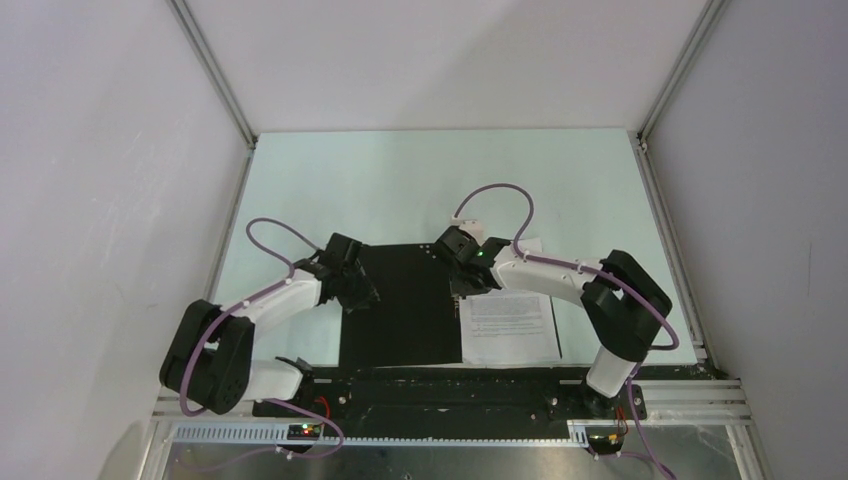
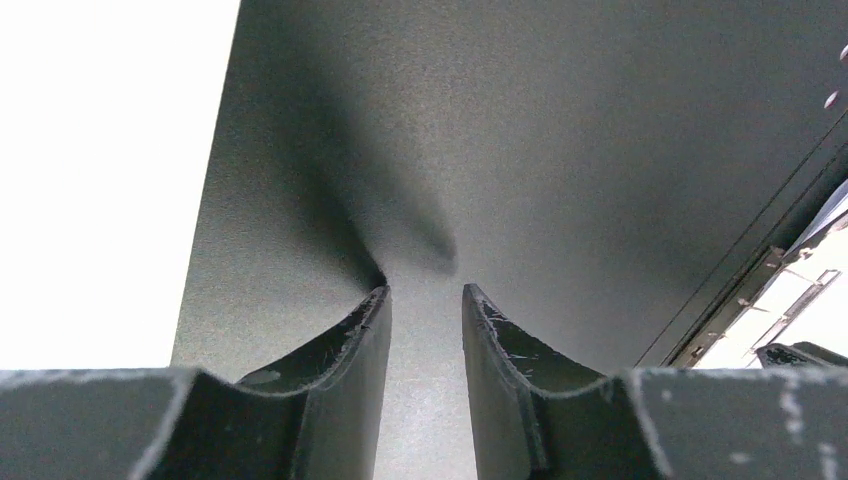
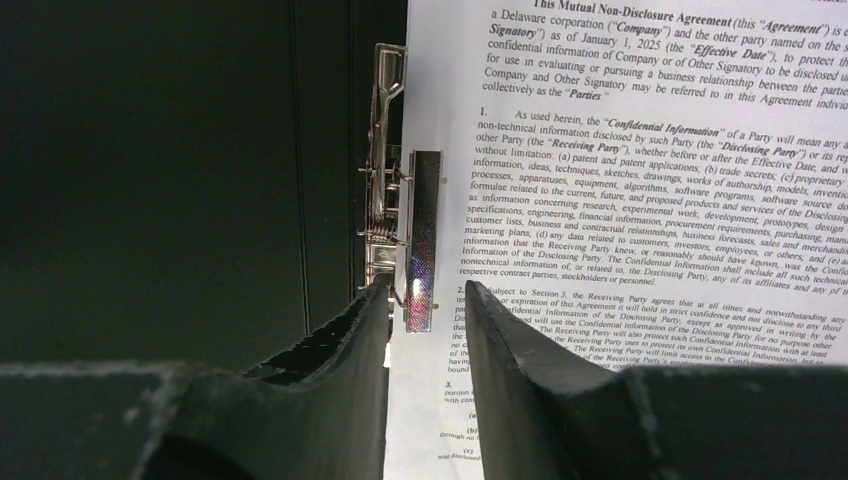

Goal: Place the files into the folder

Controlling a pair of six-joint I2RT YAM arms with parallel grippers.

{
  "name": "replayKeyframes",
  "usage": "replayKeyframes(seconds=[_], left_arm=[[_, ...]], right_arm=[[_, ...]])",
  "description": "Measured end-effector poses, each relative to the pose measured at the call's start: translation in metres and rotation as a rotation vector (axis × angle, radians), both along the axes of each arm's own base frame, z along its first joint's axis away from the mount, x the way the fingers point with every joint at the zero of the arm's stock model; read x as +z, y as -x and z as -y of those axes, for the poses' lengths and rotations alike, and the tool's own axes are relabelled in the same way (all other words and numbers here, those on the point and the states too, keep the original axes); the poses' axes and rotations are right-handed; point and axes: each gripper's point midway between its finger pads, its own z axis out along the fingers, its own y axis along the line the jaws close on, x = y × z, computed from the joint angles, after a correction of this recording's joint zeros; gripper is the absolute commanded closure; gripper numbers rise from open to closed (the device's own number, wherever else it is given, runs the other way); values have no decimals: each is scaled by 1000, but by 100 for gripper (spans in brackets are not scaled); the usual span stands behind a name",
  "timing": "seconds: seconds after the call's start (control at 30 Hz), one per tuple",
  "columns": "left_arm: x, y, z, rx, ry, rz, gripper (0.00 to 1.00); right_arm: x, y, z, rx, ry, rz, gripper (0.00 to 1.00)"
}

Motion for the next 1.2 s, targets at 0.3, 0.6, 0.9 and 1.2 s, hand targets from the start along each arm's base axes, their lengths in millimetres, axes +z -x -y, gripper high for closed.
replayKeyframes(seconds=[0.3, 0.6, 0.9, 1.2], left_arm=[[-1, -8, -1, 34, 22, 7, 61], [-1, -12, -1, 38, 26, 17, 61], [0, -13, -1, 46, 30, 16, 61], [0, -13, -1, 49, 30, 16, 61]], right_arm=[[-8, -2, -2, 8, 10, -4, 67], [-14, -2, -3, 9, 16, -12, 80], [-14, -1, -3, 7, 23, -7, 82], [-13, 7, -4, 8, 46, 11, 82]])
